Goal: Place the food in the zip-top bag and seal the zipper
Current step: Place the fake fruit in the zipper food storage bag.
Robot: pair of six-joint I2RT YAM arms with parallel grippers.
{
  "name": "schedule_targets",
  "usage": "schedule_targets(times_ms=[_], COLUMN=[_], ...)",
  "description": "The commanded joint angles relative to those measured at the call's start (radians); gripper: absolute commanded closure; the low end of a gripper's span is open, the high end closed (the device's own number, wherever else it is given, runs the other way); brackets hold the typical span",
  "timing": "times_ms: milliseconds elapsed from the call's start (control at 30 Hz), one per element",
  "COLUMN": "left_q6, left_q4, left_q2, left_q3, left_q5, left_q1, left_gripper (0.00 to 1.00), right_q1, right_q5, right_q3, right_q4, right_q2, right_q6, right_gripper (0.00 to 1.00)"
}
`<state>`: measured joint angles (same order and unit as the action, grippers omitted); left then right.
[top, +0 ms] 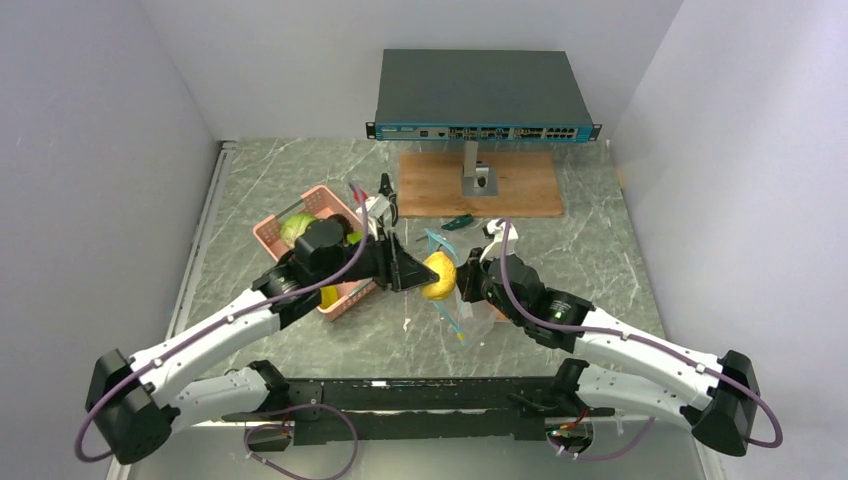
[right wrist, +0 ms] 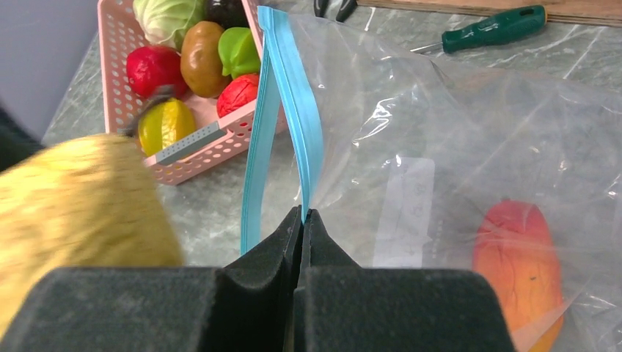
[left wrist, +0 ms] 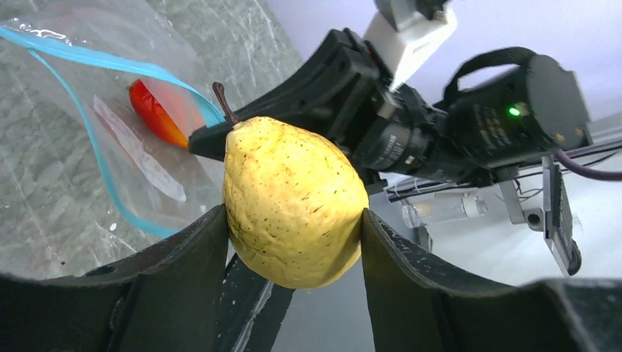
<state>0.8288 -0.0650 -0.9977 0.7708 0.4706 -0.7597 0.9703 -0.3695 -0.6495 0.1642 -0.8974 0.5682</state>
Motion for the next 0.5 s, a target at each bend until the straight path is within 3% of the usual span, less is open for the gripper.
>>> schedule_targets(times_ms=[0, 100, 267, 467], left_q6=[-0.005, -0.005, -0.025, -0.006], left_q4=[-0.048, -0.002, 0.213, 0.206], left_q2=[-0.095, -0.146, -0.259, -0.265], left_q3=[0.042, 0.038, 0.122, 0.135], left_q5=[-0.025, -0.065, -0.119, -0.121], left_q1=[-0.019, -0.020, -0.020, -0.022], left_gripper=[1.00, 1.00, 1.00, 1.00], right_q1=[0.004, 0.004, 0.006, 0.005], right_q5=[0.024, 0.027, 0.023, 0.066], right_q3=[-0.032, -0.029, -0.027, -0.031], right_q4=[-0.043, -0.045, -0.052, -0.070], right_q2=[0.044, 0.078, 0.107, 0.076], right_q6=[0.008, 0.011, 0.004, 0.004], right_gripper=[1.00, 1.00, 1.00, 1.00])
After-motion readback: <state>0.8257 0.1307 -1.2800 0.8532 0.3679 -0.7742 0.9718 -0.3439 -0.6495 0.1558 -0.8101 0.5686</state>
